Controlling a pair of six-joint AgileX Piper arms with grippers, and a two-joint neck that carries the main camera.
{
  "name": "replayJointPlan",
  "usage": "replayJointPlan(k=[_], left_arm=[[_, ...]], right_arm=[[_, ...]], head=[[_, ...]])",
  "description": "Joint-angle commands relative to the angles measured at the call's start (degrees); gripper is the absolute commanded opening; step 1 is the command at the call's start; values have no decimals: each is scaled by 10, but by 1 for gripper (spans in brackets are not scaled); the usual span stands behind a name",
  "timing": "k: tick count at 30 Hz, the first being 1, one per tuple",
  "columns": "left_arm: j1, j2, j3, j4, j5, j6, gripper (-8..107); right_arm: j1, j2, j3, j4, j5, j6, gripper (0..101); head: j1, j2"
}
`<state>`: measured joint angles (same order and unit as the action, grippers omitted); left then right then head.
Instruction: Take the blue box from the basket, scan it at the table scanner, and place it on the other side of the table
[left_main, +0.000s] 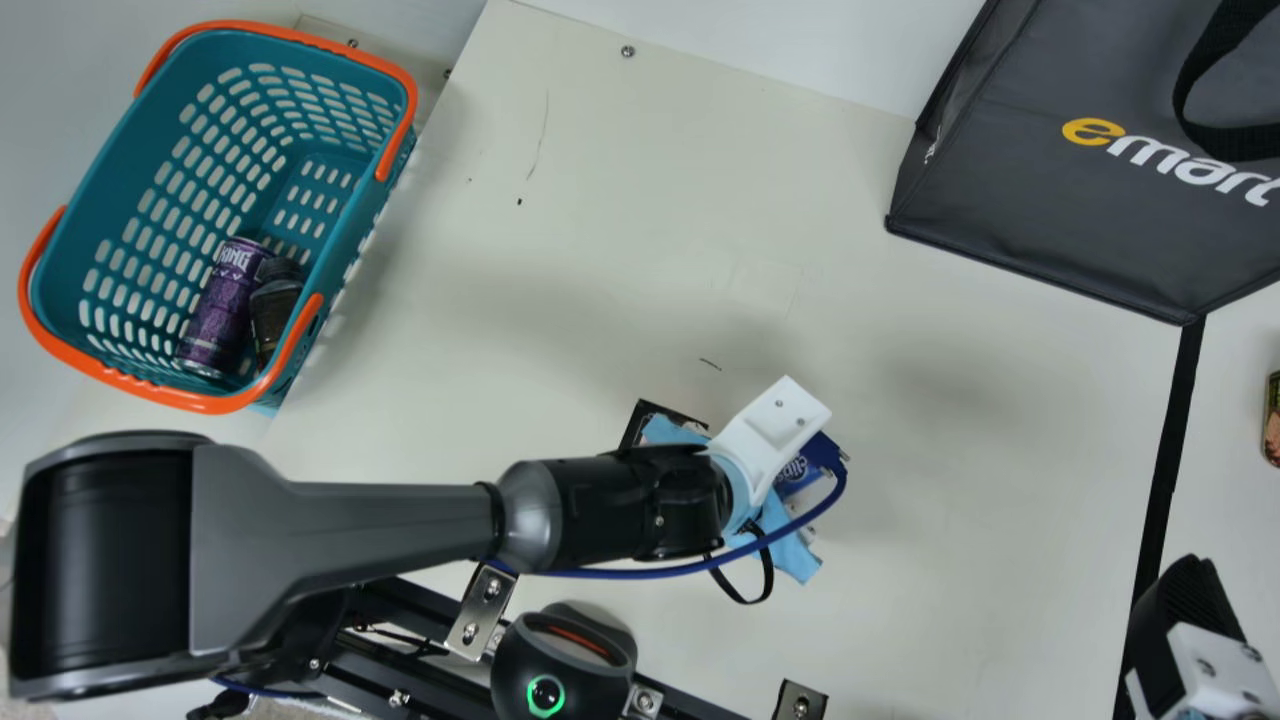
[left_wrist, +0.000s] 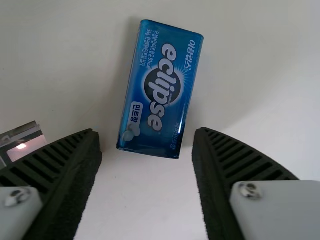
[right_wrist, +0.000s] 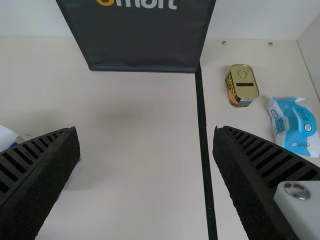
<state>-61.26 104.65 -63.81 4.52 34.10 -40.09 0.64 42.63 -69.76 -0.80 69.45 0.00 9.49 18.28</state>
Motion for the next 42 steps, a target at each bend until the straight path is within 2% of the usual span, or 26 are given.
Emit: replayJointPlan(k=[1, 7, 12, 19, 32, 42], left_arm=[[7, -7, 8, -30, -10, 20, 70], [42, -45, 41, -124, -34, 109, 90], [87, -90, 68, -196, -32, 200, 90], [171, -155, 92, -248, -1, 310, 90], [344, -271, 109, -264, 89, 437, 90], [466, -347, 98, -210, 163, 479, 90]], right_arm=[[0, 0, 0, 0, 0, 0, 95], [0, 0, 0, 0, 0, 0, 95], [0, 0, 0, 0, 1, 0, 95], [0, 0, 0, 0, 1, 0, 95], [0, 0, 0, 0, 1, 0, 95], [0, 0, 0, 0, 0, 0, 95]], head=[[-16, 1], [-16, 1], [-16, 1], [-16, 1], [-16, 1], [-16, 1]])
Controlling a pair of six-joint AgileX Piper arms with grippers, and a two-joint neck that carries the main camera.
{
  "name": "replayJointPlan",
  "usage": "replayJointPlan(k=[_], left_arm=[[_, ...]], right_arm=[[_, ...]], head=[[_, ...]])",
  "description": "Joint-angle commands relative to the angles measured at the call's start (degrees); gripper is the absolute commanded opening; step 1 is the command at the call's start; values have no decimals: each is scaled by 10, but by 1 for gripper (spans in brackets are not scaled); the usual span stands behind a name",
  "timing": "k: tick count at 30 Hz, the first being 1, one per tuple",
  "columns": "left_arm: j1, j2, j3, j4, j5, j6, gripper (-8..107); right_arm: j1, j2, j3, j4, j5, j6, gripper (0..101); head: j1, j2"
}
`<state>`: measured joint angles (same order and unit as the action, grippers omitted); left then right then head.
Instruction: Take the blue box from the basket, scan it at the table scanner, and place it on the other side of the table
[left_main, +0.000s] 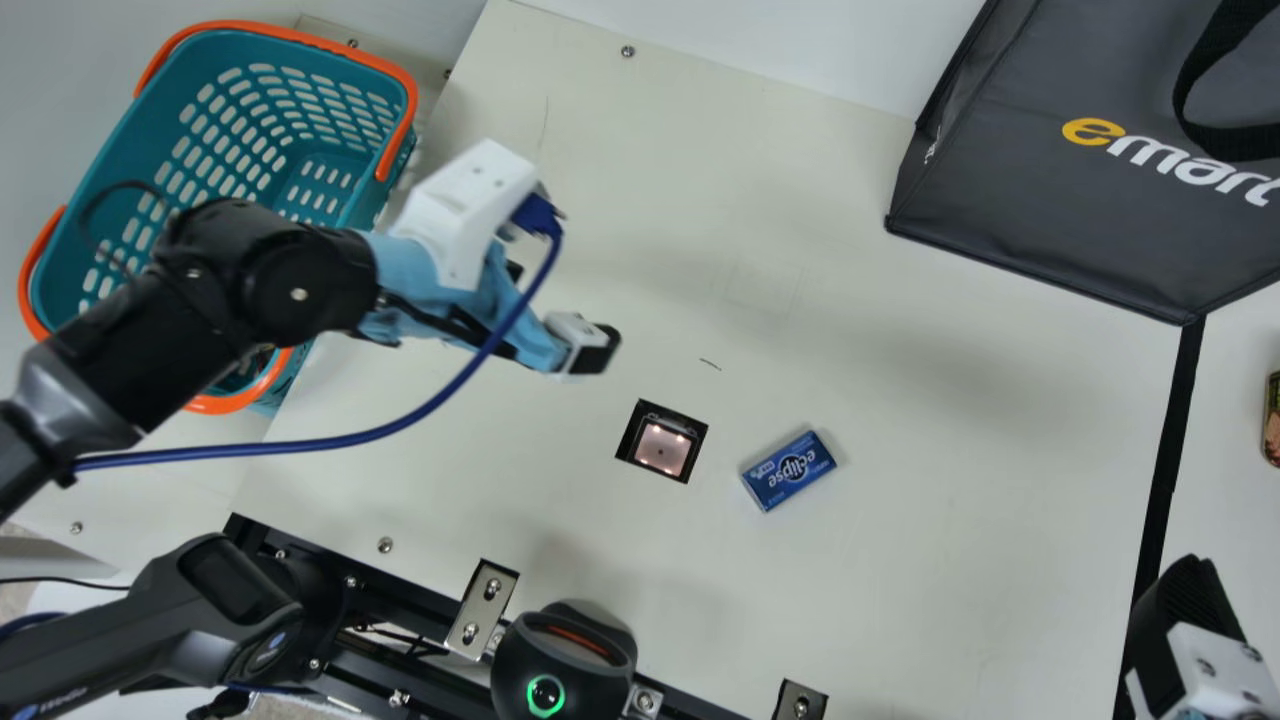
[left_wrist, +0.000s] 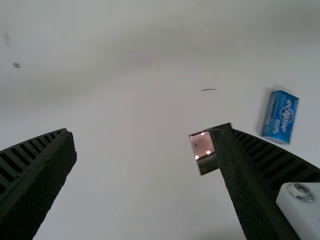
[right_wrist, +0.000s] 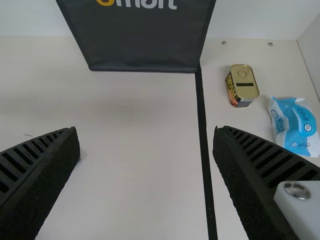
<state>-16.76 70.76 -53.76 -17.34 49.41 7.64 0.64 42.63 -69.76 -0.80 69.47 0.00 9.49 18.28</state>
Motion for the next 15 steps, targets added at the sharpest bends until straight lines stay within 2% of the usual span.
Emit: replayJointPlan(k=[1, 15], left_arm=[[31, -15, -5, 15, 17, 4, 90], [120, -91, -84, 70, 103, 14, 90]], right_arm=[[0, 0, 0, 0, 0, 0, 95], [0, 0, 0, 0, 0, 0, 95]], head=[[-16, 1], [-16, 1]])
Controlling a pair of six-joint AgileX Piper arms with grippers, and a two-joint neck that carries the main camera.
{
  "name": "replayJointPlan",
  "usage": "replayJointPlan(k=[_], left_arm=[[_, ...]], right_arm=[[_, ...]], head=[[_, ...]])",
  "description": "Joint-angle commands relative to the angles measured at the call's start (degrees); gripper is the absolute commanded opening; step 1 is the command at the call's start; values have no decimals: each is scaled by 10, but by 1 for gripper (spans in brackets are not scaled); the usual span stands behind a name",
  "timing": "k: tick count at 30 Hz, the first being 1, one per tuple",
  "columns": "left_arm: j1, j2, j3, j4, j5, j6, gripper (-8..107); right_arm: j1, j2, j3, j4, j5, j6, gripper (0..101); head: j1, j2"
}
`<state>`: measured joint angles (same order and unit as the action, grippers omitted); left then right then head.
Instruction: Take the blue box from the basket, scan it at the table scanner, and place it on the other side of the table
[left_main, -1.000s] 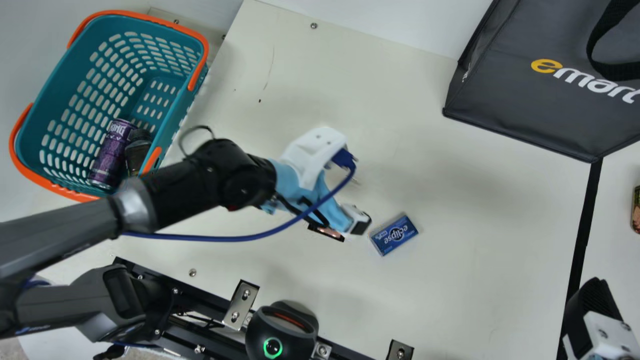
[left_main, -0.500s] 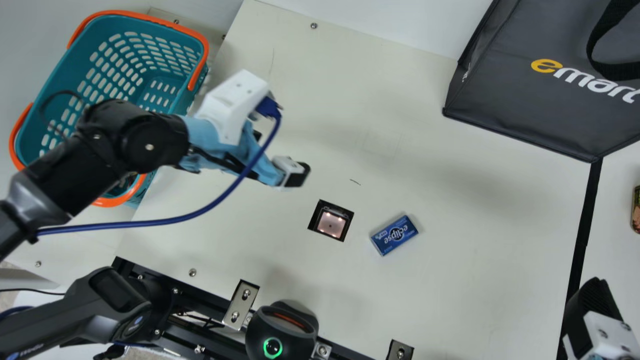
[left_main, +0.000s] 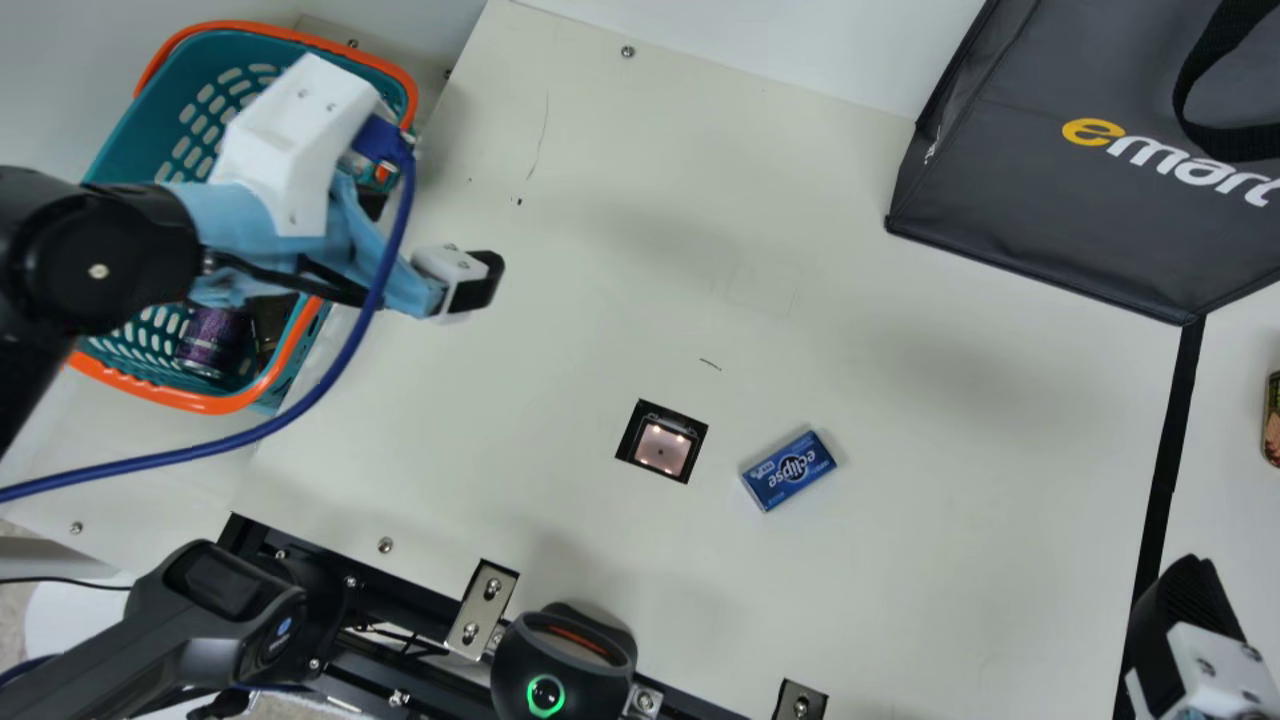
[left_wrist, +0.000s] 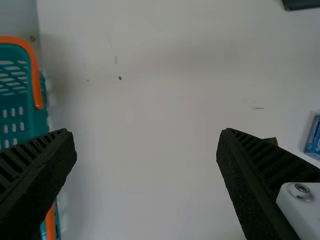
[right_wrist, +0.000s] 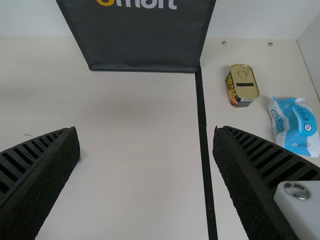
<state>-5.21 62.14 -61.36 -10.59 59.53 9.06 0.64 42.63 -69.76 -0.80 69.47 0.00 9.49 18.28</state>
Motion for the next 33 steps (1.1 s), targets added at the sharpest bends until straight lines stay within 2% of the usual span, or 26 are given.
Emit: replayJointPlan(k=[1, 6, 21, 33], left_arm=[[8, -9, -14, 9, 3, 1, 90], [12, -15, -20, 10, 4, 1, 90], [12, -15, -20, 10, 6, 1, 90], [12, -15, -20, 10, 6, 1, 90]], right_arm=[[0, 0, 0, 0, 0, 0, 95], [0, 0, 0, 0, 0, 0, 95], [0, 0, 0, 0, 0, 0, 95], [10, 16, 7, 7, 4, -2, 95]], head=[[-16, 1], [-16, 1], [-16, -199], [-16, -199]])
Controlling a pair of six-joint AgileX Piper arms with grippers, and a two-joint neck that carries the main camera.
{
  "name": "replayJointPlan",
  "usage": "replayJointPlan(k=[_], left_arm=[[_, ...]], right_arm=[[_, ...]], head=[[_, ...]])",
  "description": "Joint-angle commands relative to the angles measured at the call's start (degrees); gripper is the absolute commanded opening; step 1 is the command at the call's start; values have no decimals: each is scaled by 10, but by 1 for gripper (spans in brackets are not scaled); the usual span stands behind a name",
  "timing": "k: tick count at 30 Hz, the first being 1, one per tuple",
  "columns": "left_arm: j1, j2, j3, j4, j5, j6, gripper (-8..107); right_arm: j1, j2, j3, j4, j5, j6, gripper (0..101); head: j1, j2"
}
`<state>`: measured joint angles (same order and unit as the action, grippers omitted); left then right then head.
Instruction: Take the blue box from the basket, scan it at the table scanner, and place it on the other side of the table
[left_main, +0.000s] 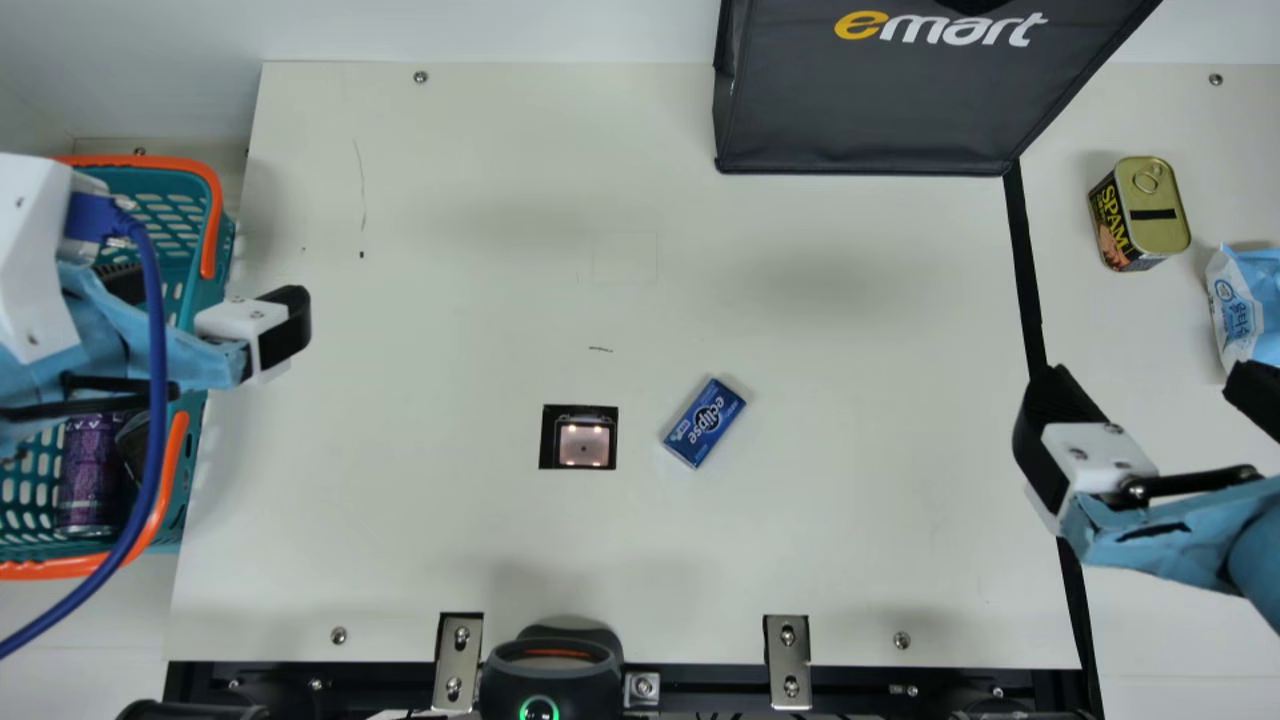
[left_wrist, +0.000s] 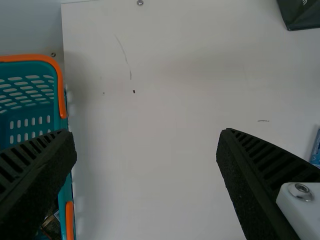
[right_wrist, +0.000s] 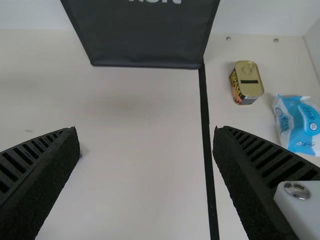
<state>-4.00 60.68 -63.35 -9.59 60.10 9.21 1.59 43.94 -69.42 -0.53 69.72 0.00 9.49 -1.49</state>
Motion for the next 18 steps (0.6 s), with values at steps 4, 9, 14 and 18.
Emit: replayJointPlan(k=[4, 9, 14, 18], left_arm=[[0, 0, 0, 0, 0, 0, 90], [0, 0, 0, 0, 0, 0, 90], [0, 0, 0, 0, 0, 0, 90], [0, 0, 0, 0, 0, 0, 90]], right_arm=[[15, 17, 17, 9, 2, -7, 95], [44, 34, 34, 14, 2, -9, 95], [87, 54, 47, 21, 2, -4, 95], [126, 71, 52, 23, 2, 6, 95]], head=[[-16, -1], [-16, -1], [-16, -1], [-16, -1]])
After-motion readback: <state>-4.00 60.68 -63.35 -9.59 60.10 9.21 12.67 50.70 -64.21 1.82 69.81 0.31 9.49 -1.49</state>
